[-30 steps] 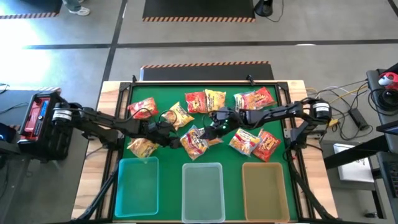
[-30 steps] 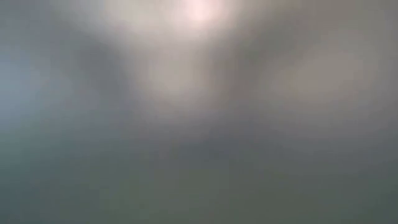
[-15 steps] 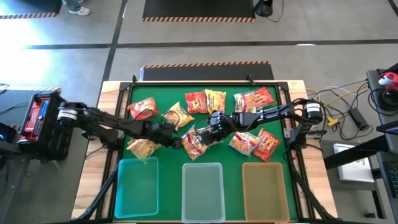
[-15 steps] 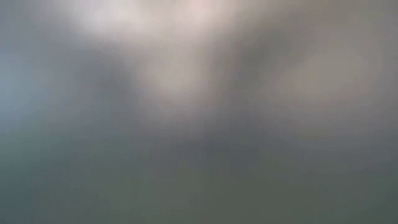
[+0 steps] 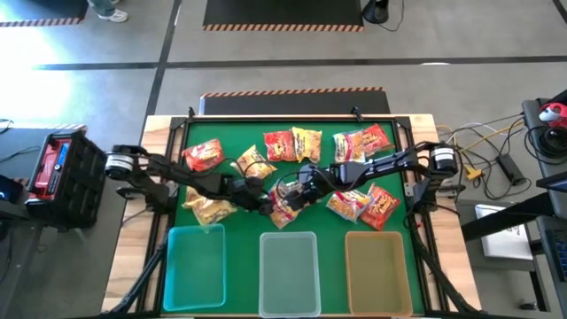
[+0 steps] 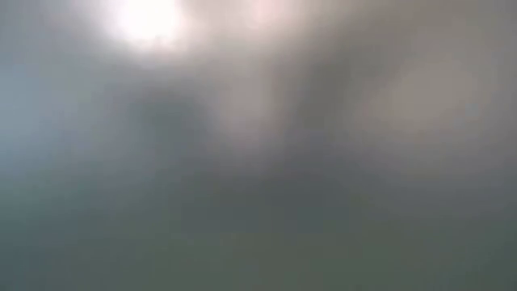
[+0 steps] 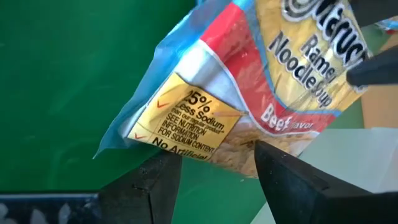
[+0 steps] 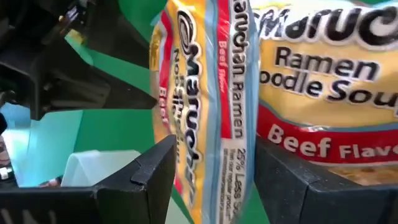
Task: Sort Maruchan noodles
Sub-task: Put the blue noodle pack into the blue bin
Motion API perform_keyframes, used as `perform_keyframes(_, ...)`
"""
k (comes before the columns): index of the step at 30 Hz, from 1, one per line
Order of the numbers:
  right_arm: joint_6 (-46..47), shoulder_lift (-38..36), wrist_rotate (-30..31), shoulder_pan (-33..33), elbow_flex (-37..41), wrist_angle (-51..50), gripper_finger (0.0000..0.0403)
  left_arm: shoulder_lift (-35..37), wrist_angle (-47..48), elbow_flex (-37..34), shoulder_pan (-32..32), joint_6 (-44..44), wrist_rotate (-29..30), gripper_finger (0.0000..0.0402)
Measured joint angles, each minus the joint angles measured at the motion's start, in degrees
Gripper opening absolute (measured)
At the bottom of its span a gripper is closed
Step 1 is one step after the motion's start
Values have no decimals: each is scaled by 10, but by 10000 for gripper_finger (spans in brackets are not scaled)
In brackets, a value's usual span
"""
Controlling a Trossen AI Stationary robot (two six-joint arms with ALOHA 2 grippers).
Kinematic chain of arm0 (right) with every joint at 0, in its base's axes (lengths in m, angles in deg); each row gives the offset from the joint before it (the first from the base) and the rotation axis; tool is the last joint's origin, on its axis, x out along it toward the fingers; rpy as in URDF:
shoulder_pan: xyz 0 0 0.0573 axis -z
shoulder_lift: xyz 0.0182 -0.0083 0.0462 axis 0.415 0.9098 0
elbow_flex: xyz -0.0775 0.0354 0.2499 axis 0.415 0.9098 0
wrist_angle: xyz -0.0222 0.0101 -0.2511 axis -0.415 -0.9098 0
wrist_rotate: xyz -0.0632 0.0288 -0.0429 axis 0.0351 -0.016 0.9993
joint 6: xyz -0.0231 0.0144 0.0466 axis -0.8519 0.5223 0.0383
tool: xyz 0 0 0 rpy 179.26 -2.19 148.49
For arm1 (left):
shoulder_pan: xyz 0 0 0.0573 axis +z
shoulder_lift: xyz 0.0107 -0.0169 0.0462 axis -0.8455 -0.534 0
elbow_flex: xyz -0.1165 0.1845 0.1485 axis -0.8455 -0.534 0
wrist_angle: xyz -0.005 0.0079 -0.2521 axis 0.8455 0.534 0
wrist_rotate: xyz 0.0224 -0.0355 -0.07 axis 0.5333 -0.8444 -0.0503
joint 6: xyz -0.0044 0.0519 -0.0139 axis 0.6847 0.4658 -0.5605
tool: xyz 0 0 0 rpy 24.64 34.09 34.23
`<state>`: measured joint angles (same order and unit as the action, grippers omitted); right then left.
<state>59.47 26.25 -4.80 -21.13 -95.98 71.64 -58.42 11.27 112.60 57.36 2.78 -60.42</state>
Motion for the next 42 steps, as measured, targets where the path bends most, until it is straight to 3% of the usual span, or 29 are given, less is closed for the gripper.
perform_keyframes(8,-7,7,18,-11,-1,4,184,-30,3,37,-1,21,-11,185)
perform_keyframes(13,-15,7,16,-12,-1,0,152,-16,9,41,-1,51,-23,185)
perform_keyframes(20,-30,6,-6,-11,-1,5,101,39,40,40,-2,138,-52,185)
perform_keyframes(29,-156,-20,-26,-11,1,0,107,149,76,40,-7,311,-84,185)
perform_keyframes(34,-233,-40,-23,-11,0,9,106,189,79,43,-6,346,-67,185)
perform_keyframes(42,-329,-84,-21,-11,0,19,106,207,136,83,-7,447,50,185)
